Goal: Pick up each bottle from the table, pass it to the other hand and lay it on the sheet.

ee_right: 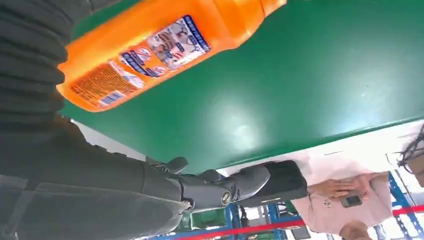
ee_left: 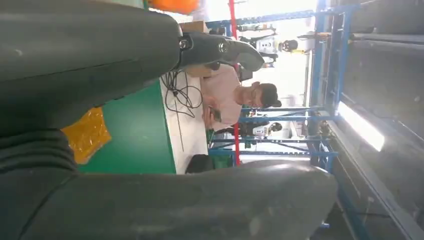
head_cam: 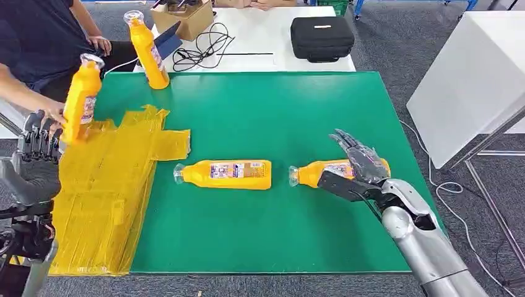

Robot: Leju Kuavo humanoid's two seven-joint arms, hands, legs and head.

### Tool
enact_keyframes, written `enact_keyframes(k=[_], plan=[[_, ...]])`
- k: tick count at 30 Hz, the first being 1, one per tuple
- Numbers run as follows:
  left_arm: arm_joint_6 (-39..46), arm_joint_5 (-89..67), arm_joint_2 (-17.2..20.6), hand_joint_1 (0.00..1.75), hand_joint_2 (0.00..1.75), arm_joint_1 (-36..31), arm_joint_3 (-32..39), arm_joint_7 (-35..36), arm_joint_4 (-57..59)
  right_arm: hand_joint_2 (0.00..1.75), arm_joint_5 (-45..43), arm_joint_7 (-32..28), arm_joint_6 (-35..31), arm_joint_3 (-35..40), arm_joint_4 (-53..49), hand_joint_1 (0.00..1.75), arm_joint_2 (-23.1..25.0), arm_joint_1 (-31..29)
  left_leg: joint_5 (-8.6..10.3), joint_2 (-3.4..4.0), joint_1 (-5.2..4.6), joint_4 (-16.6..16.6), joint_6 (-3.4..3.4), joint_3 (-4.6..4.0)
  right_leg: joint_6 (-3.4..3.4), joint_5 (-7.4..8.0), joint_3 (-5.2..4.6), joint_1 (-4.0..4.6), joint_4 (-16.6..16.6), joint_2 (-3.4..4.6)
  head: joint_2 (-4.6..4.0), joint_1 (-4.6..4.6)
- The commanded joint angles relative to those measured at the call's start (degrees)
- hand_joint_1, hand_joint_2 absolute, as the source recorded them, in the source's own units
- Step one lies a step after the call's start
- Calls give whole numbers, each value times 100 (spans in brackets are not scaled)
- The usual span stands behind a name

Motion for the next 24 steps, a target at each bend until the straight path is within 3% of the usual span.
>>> enact_keyframes(k=[1,4,11,15,24], plan=[[301,-130,-343,0,0,-142,40,76,16,175,352,-12,350,927,1465,0,191,-1001,-7,17,0,-5,-1,25,10,-1,23,0,-8,7,0,0],[308,-42,-283,0,0,107,144,90,-186,175,576,-107,165,1129,1905,0,138,-1265,-7,28,0,-2,-1,15,8,1,11,0,-3,17,0,-2],[199,55,-173,0,0,-179,-84,91,246,175,336,-296,238,1167,2102,0,-217,-1285,-3,-14,-4,-2,1,11,9,-3,12,-4,-3,-12,0,0],[121,142,-168,0,0,-407,-333,-21,522,175,160,-274,82,1069,1726,0,-737,-813,0,-38,-2,-5,1,15,10,-7,25,-3,-10,-37,0,-2],[372,10,-451,0,0,-162,-352,-51,149,175,301,-162,30,845,1414,0,-930,-422,-4,-19,-6,-4,2,18,11,-7,21,-6,-10,-22,0,-2]])
